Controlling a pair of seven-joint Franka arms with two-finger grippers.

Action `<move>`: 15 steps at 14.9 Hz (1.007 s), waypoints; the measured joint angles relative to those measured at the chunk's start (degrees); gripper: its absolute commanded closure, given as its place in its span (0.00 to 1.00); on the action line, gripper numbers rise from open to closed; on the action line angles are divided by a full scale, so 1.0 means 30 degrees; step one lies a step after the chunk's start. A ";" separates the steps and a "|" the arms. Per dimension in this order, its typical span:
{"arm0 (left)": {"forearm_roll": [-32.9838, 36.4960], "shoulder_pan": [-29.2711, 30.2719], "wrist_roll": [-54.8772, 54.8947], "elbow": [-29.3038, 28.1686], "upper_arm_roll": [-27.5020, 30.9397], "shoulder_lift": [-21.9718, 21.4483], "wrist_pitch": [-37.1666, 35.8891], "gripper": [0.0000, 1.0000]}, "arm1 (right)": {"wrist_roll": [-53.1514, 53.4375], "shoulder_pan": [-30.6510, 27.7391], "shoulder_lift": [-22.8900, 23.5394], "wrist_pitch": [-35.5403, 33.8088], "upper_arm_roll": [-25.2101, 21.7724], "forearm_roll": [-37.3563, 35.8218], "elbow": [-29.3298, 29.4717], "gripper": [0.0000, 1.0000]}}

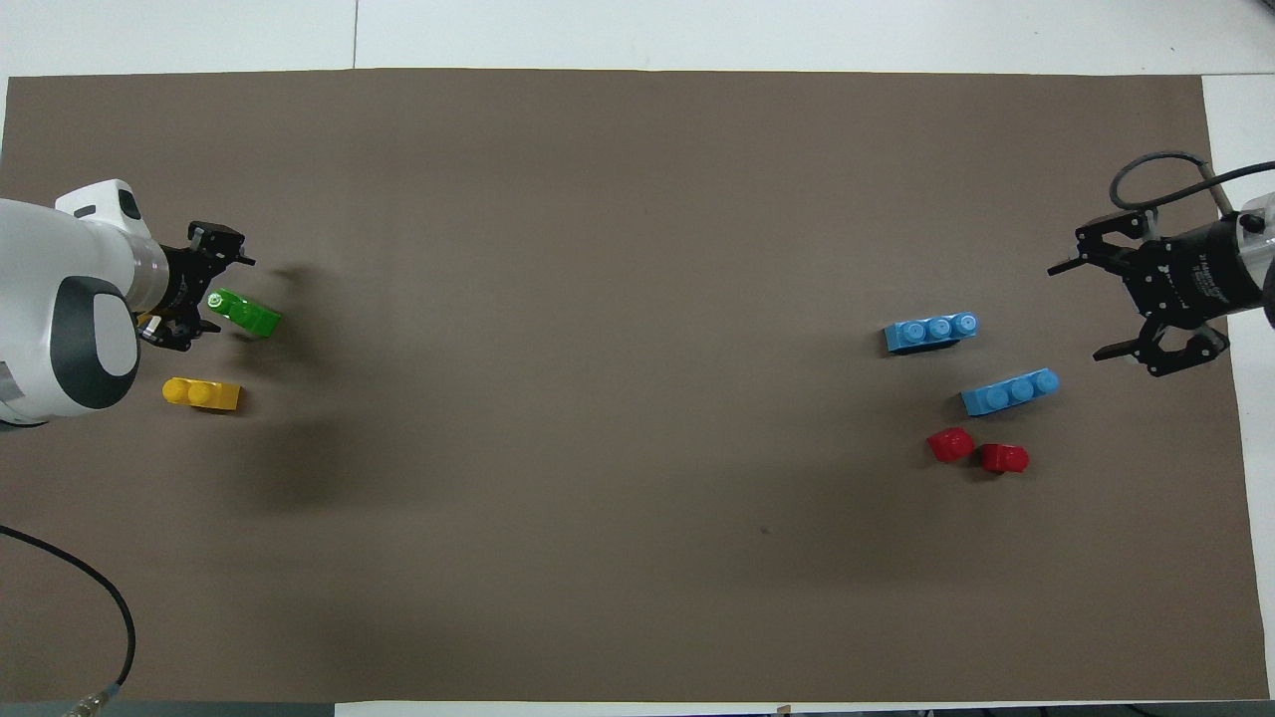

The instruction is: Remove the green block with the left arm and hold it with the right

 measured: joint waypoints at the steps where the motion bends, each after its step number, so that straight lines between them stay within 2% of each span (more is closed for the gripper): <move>1: 0.0000 0.0000 0.0005 0.0115 -0.0019 -0.0025 -0.0011 0.00 | -0.1149 0.0014 -0.0204 -0.0342 0.0035 -0.0714 0.0295 0.00; 6: 0.0021 -0.0009 0.0145 0.1044 -0.0078 -0.0401 -0.1201 0.00 | -0.6694 0.0646 -0.2246 -0.1759 0.0226 -0.2733 0.0720 0.00; 9: 0.0683 -0.0042 0.0755 0.1564 -0.0213 -0.0970 -0.2530 0.00 | -0.9345 0.1940 -0.3309 -0.2068 0.0298 -0.4395 0.0720 0.00; 15: 0.2544 -0.1175 0.2557 0.2473 -0.0368 -0.1959 -0.5562 0.00 | -1.2158 0.3227 -0.3781 -0.1997 0.0401 -0.4826 0.0672 0.00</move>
